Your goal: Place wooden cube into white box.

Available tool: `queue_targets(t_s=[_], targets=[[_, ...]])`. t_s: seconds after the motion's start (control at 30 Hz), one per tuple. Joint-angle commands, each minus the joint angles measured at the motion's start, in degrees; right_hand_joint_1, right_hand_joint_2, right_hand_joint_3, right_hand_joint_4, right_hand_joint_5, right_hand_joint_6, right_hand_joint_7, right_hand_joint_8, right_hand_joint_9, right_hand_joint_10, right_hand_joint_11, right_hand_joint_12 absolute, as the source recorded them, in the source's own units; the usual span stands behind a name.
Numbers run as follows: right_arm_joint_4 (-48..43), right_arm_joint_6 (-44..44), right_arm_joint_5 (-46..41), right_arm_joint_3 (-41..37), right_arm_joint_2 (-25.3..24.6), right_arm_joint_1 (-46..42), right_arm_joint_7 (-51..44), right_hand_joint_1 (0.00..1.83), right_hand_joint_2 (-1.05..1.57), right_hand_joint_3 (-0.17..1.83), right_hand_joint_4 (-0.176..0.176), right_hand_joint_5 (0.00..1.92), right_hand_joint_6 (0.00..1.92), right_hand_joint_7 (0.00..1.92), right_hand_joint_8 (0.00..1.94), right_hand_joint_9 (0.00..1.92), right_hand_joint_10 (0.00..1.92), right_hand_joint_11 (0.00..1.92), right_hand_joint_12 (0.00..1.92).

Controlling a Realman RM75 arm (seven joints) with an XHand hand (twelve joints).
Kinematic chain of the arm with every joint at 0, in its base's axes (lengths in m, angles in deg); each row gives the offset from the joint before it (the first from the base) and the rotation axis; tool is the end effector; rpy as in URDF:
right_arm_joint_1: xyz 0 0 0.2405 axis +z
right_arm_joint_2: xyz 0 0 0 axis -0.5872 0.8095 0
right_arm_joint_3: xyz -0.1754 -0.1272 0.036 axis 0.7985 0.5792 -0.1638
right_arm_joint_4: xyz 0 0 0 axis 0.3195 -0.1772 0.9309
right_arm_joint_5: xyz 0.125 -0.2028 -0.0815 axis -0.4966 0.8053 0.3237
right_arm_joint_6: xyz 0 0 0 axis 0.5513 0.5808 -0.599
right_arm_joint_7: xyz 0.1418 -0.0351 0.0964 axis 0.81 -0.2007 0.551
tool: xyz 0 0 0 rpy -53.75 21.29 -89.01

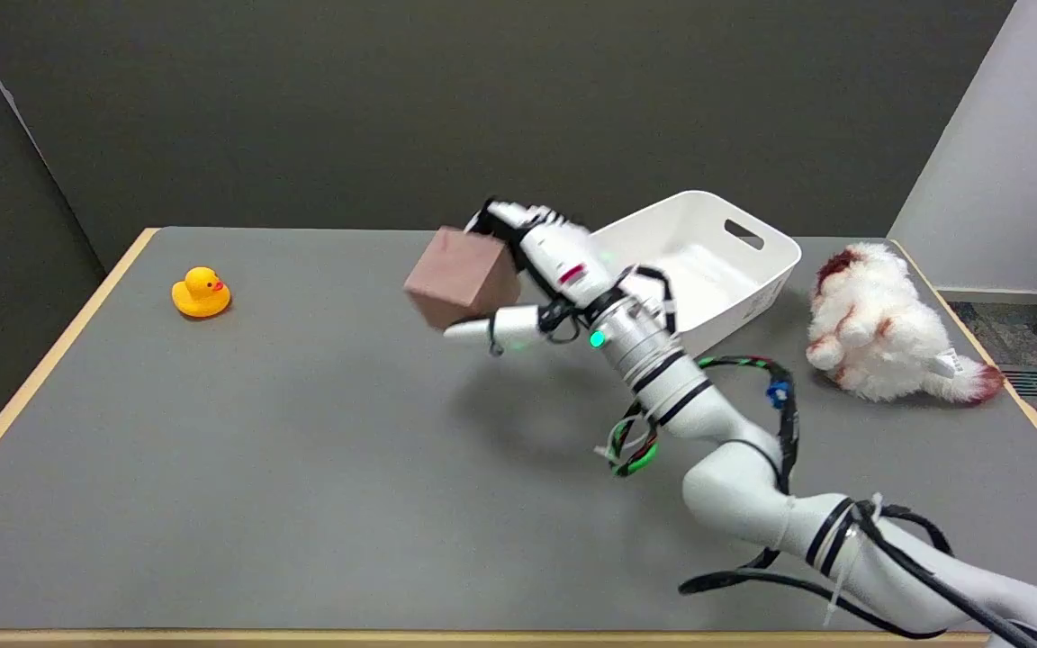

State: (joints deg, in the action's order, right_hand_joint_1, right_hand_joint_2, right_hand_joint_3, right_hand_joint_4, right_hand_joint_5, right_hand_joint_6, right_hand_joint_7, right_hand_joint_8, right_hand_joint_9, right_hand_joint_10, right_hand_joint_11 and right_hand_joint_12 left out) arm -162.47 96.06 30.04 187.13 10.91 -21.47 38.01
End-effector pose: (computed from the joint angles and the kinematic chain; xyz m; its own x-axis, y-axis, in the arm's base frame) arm -0.1933 -0.4481 0.1985 0.8560 0.1531 0.4938 -0.4175 -0.3584 0.8350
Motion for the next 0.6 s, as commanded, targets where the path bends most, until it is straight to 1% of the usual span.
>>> queue_targets(t_s=[0.03, 0.2, 0.3, 0.43, 0.6], targets=[[-4.08, 7.41, -0.10, -15.43, 8.26, 2.35, -0.04, 1.09, 1.32, 0.19, -0.162, 0.44, 1.59, 0.56, 1.94, 0.66, 1.85, 0.34, 1.92], [0.60, 7.75, -0.21, -20.85, 9.82, 4.38, -0.04, 1.09, 1.32, 0.19, -0.161, 0.44, 1.59, 0.56, 1.94, 0.66, 1.85, 0.34, 1.92], [5.43, 7.42, -2.76, -22.58, 10.96, 5.61, -0.04, 1.09, 1.32, 0.19, -0.159, 0.44, 1.59, 0.56, 1.94, 0.67, 1.85, 0.34, 1.92], [13.09, 7.47, -6.25, -20.93, 12.85, 7.99, -0.04, 1.09, 1.32, 0.20, -0.158, 0.43, 1.60, 0.56, 1.94, 0.68, 1.84, 0.36, 1.92], [23.49, 7.21, -7.94, -16.59, 13.42, 11.48, 0.37, 1.09, 1.32, 0.20, -0.155, 0.42, 1.61, 0.56, 1.94, 0.68, 1.84, 0.36, 1.92]])
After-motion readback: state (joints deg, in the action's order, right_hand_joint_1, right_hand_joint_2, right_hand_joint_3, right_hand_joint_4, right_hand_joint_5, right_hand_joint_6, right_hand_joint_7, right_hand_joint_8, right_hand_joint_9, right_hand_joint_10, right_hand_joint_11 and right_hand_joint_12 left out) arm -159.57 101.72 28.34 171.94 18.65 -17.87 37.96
